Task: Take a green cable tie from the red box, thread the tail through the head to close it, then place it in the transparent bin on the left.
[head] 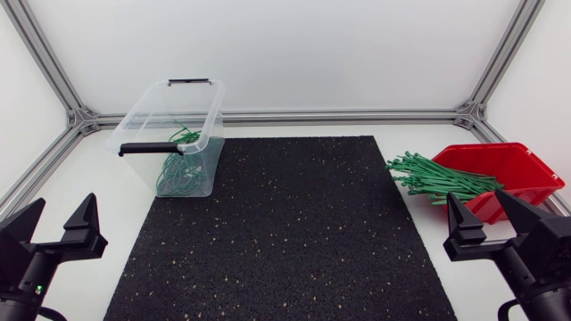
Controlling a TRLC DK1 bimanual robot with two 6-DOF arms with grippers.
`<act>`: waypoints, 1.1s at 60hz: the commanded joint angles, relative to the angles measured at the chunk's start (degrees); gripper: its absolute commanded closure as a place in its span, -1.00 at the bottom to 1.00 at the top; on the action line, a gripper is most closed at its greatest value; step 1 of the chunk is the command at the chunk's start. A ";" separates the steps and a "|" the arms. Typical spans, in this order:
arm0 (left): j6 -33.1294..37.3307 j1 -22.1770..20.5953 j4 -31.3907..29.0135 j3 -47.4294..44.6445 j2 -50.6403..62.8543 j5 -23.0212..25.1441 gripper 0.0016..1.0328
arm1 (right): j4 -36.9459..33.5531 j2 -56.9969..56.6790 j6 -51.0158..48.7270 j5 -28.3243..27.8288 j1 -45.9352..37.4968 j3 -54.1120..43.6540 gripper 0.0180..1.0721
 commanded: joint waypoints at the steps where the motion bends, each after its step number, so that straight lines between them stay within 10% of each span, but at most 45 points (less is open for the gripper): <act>1: -0.67 0.05 -0.15 -2.50 -0.30 0.54 -0.92 | -0.47 -0.65 0.74 -0.32 0.25 -0.93 -0.93; 66: -0.58 0.14 -0.15 -2.50 -0.30 0.45 -0.92 | -4.08 1.20 0.74 -0.23 2.19 12.17 -0.93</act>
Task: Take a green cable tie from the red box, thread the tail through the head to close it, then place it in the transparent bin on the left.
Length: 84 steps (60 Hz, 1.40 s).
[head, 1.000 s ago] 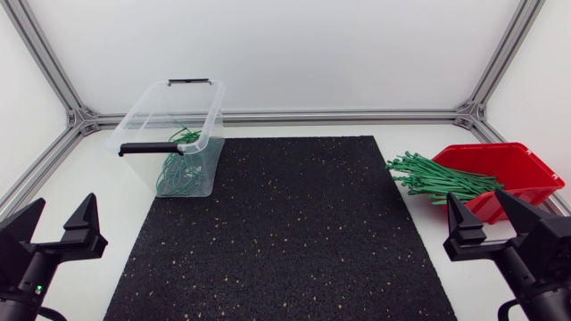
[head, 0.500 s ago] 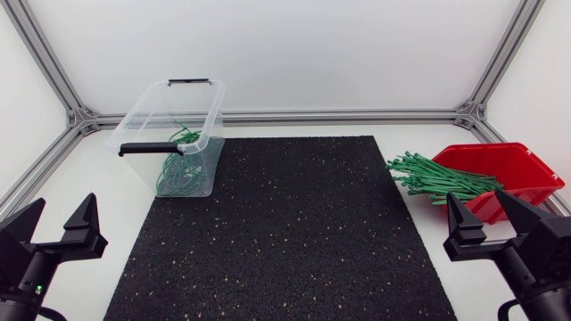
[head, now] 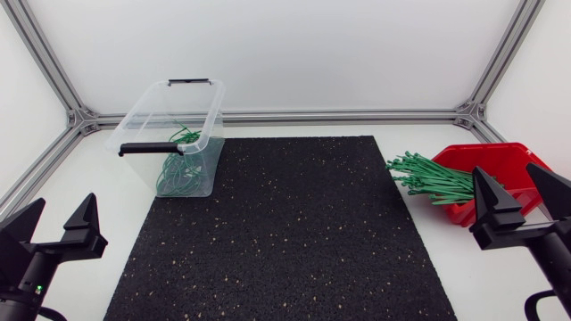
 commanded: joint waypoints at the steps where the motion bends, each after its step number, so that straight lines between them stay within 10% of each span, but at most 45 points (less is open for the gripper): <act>1: -0.58 0.14 -0.15 -2.50 -0.30 0.54 -0.92 | -1.04 1.84 0.72 -0.14 0.42 3.17 -0.93; 40: -0.58 0.14 -0.15 -2.50 -0.30 0.45 -0.92 | -23.80 31.46 0.63 -0.23 0.42 34.28 -0.93; 84: -0.58 0.14 -0.15 -2.50 -0.30 0.54 -0.92 | -52.98 63.10 -36.90 -4.71 -7.23 59.77 -0.87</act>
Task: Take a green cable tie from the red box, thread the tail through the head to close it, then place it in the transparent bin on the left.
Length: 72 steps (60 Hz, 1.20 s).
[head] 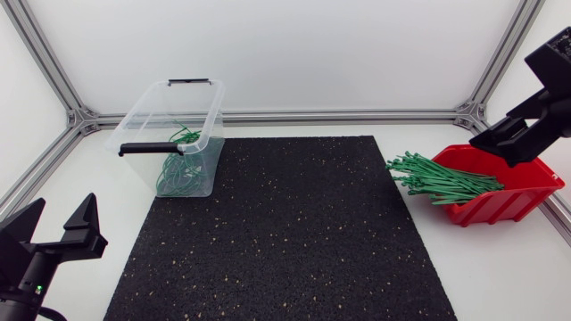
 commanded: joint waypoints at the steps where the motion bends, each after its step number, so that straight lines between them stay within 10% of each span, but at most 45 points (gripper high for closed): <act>1: -0.58 0.14 -0.22 -2.50 -0.30 0.45 -0.92 | -2.60 3.76 -5.73 -0.19 -1.53 1.65 -0.87; 25: -0.58 0.14 -0.22 -2.50 -0.30 0.54 -0.92 | -9.55 16.41 -21.38 1.83 -5.39 0.77 -0.88; 72: -0.58 0.14 -0.22 -2.50 -0.30 0.54 -0.92 | 3.28 16.77 -51.08 5.26 -3.28 -15.23 -0.62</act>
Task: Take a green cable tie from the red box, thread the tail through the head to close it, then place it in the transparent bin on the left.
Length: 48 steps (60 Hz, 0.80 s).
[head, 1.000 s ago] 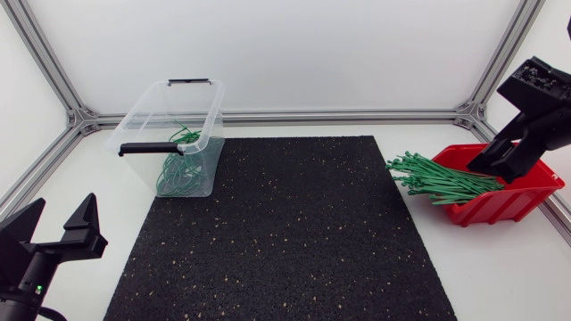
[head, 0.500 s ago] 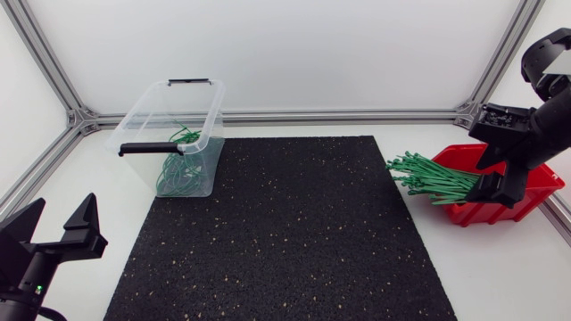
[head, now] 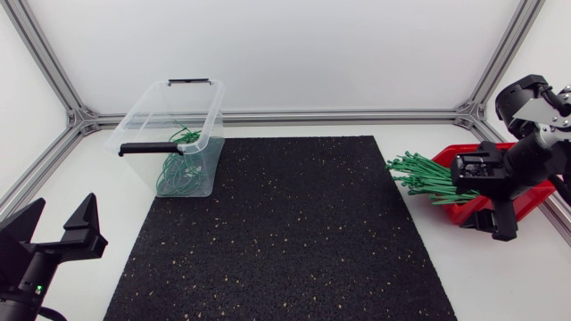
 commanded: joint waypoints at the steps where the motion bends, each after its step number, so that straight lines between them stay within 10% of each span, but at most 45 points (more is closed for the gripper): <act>1: -0.58 0.14 -0.22 -2.50 -0.30 0.54 -0.92 | 0.55 -0.87 -4.16 0.25 0.78 -2.29 -0.60; 48: -0.58 -0.04 -0.22 -2.50 -0.30 0.45 -0.92 | 10.75 5.19 -9.70 -1.33 1.93 -4.66 0.09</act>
